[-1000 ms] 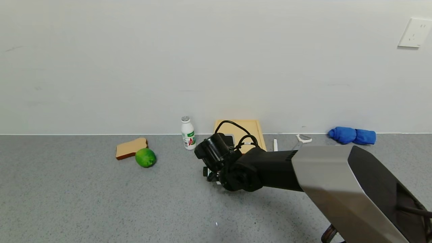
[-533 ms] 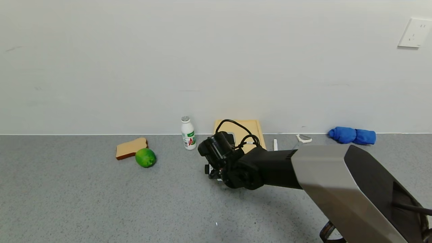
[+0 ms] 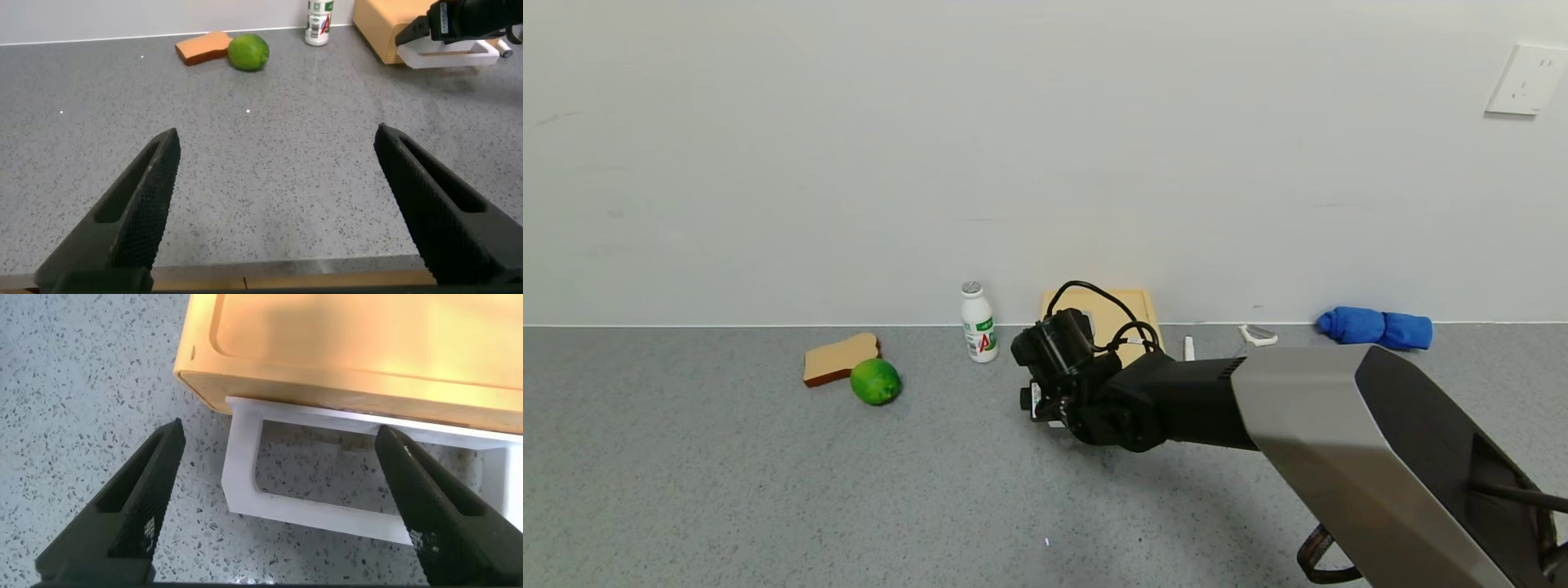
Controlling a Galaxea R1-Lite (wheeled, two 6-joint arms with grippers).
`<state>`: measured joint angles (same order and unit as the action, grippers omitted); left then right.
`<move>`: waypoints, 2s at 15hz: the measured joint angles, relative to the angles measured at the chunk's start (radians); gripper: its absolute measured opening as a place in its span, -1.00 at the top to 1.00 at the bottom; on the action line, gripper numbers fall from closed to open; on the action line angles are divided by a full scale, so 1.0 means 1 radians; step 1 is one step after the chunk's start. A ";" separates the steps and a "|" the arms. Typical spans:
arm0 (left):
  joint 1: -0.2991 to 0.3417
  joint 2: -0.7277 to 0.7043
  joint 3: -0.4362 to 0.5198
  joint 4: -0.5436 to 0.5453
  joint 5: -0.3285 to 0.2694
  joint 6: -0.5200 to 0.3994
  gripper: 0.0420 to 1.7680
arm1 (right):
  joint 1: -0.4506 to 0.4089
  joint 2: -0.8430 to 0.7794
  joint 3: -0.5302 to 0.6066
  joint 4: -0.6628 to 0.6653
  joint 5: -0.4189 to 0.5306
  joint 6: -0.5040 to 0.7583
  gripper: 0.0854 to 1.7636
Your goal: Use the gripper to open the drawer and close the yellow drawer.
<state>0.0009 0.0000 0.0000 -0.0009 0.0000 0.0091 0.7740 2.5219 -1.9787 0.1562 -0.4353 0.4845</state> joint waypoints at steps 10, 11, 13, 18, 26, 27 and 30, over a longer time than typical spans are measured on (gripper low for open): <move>0.000 0.000 0.000 0.000 0.000 0.000 -0.94 | 0.019 -0.048 0.013 0.051 0.019 -0.039 -0.94; 0.000 0.000 0.000 0.000 0.000 0.000 -0.94 | 0.025 -0.069 0.016 0.079 0.025 -0.041 -0.94; 0.000 0.000 0.000 0.000 0.000 0.000 -0.94 | 0.037 -0.127 0.031 0.139 0.030 -0.041 -0.94; 0.000 0.000 0.000 0.000 0.000 0.000 -0.94 | 0.033 -0.381 0.247 0.160 0.126 -0.105 -0.94; 0.000 0.000 0.000 0.000 0.000 0.000 -0.94 | -0.225 -0.932 0.763 0.028 0.408 -0.272 -0.94; 0.000 0.000 0.000 0.000 0.000 0.000 -0.94 | -0.273 -1.000 0.813 0.024 0.453 -0.289 -0.94; 0.000 0.000 0.000 0.000 0.000 0.000 -0.94 | -0.399 -1.170 0.943 0.014 0.566 -0.329 -0.94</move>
<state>0.0004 0.0000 0.0000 -0.0013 0.0000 0.0091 0.3751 1.3517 -1.0362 0.1702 0.1302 0.1557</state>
